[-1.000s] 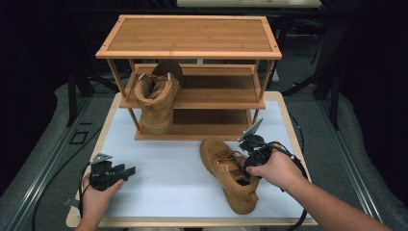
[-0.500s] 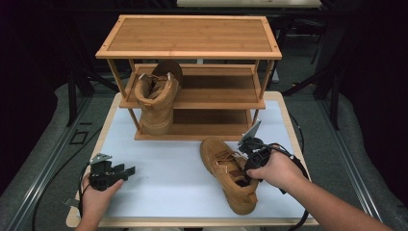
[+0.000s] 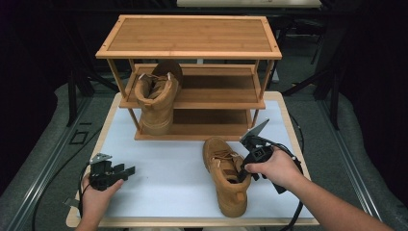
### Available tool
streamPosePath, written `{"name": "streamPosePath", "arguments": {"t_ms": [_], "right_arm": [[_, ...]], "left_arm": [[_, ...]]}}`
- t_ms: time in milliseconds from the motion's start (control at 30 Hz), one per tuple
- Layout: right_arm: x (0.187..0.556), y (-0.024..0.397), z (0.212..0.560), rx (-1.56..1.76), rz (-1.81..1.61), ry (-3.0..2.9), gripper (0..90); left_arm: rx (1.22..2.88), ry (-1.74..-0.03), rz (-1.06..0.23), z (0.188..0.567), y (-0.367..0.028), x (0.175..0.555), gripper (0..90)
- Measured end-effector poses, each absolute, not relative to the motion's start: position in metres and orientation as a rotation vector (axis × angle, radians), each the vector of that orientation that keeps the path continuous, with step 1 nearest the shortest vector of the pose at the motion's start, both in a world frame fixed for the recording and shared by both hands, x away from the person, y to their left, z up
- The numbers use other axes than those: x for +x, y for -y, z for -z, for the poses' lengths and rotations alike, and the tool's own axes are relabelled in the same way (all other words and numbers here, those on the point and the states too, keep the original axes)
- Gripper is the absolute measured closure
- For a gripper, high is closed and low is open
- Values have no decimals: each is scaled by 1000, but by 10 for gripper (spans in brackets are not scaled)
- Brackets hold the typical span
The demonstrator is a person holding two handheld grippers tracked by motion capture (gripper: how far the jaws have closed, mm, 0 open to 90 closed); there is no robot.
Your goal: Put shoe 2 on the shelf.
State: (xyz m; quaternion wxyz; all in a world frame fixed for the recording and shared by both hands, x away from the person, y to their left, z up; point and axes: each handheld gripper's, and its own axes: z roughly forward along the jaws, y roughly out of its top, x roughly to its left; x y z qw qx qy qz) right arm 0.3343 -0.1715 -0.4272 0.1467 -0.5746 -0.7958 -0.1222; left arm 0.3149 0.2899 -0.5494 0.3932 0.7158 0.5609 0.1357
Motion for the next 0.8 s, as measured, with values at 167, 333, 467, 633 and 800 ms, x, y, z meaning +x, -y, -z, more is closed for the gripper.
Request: {"name": "streamPosePath", "arguments": {"t_ms": [167, 333, 467, 633, 800], "right_arm": [[337, 181, 425, -1682, 469, 2152, 784], [340, 189, 421, -1694, 521, 2055, 788], [339, 191, 418, -1697, 576, 2011, 788], [336, 188, 411, -1680, 562, 1988, 789], [332, 183, 400, -1682, 570, 1967, 788]], "left_arm": [[1814, -1424, -343, 549, -291, 315, 457], [1814, -1424, -344, 549, -291, 314, 457], [1805, -1428, -345, 549, -291, 314, 457], [1808, -1427, -343, 549, -290, 314, 457], [1797, -1429, -349, 548, -292, 314, 457]]}}
